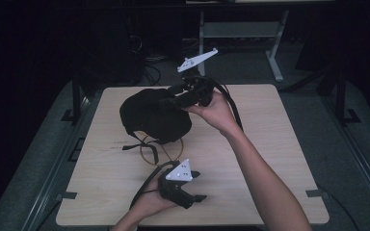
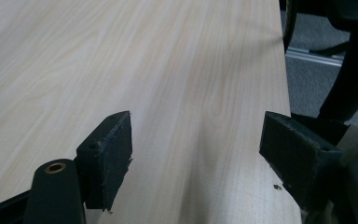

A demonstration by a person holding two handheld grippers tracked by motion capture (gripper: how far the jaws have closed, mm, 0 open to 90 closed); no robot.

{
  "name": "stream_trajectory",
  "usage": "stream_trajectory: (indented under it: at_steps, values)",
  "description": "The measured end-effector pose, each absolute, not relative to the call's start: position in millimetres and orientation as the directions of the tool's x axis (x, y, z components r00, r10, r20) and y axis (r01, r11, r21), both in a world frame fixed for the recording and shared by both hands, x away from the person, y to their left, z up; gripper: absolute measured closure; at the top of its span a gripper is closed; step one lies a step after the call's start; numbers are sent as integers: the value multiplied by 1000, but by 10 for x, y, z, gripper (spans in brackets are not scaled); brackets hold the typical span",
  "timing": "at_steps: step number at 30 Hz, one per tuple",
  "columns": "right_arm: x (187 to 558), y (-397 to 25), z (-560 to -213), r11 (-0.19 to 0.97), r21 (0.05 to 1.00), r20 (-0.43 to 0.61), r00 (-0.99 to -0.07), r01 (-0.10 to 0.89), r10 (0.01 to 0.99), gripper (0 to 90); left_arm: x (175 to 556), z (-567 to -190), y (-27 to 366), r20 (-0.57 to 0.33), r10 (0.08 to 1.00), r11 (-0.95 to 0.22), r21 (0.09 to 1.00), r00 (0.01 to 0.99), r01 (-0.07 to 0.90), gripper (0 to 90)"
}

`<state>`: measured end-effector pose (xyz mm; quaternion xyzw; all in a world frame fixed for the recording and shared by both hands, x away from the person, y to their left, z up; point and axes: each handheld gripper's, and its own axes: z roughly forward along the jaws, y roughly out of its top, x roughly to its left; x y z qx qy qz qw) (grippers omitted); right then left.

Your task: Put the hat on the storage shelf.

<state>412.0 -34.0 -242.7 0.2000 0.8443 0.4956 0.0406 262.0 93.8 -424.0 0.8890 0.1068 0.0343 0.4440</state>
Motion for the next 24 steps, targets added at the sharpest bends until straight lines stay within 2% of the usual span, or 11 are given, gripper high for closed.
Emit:
stream_trajectory:
  at_steps: [14,24]
  values:
    - [4106,-634,-2534,397,857,152,-897,328,414,323,2649,-4231,1007,-29,251,-563,809,968,170,237]
    - [4108,-837,-2609,392,849,163,-880,356,445,280,2659,-4238,1008,-27,283,-554,812,959,186,182]
